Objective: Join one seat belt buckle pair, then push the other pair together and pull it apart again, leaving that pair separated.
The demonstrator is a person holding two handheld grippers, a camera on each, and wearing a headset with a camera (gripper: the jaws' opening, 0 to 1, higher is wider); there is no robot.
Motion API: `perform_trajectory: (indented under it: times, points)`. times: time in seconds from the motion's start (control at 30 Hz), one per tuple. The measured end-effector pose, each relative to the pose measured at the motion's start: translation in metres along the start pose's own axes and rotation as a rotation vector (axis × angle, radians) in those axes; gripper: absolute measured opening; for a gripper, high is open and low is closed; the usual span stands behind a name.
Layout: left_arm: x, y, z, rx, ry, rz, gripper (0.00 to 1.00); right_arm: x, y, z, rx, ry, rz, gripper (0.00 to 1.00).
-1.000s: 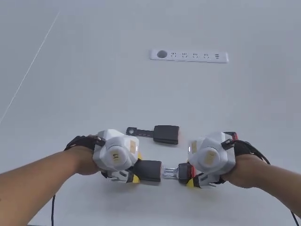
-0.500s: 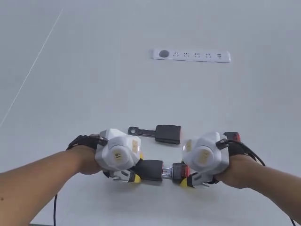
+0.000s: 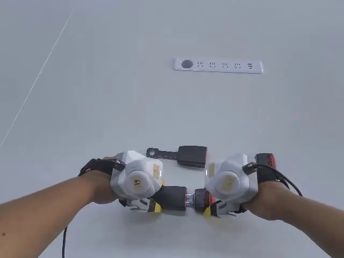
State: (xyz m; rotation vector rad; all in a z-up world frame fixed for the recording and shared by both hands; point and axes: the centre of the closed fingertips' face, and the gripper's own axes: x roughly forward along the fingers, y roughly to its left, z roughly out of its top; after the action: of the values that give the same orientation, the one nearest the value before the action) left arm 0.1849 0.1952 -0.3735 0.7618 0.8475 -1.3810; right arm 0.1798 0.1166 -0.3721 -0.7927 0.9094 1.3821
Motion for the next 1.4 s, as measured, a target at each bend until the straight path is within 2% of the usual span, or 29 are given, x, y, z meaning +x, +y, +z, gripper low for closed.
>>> perform_trajectory:
  times: [0.23,0.27,0.3,0.4,0.83,1.03,1.17,1.4]
  points:
    - [0.0011,0.0005,-0.0003,-0.008,0.001,0.003,0.31,0.0036,0.0011,0.0075,0.017,-0.01,-0.002,0.32]
    - [0.0011,0.0006,-0.0003,-0.009,-0.004,-0.001,0.31,0.0033,0.0021,0.0032,0.04,0.01,0.005,0.32]
    - [0.0007,0.0001,-0.0015,-0.008,0.001,-0.004,0.31,0.0047,-0.0007,0.005,0.02,0.006,0.0,0.32]
    - [0.0017,-0.0001,-0.0018,-0.009,0.003,-0.005,0.31,0.0047,-0.0028,0.0039,0.027,0.011,0.0,0.32]
    - [0.0024,0.0013,-0.0029,0.004,-0.006,-0.008,0.31,0.004,-0.0004,0.0051,0.006,0.016,-0.003,0.32]
    - [0.0015,0.0013,-0.0023,0.024,-0.023,-0.016,0.31,0.0028,0.0011,0.0044,-0.011,-0.018,0.002,0.32]
    - [0.0004,0.0013,-0.0018,0.043,-0.038,-0.026,0.31,0.0013,0.0015,0.0052,-0.02,-0.078,0.0,0.32]
    - [-0.0007,0.0021,-0.0023,0.064,-0.059,-0.043,0.3,-0.0002,0.0024,0.0056,-0.025,-0.14,-0.009,0.32]
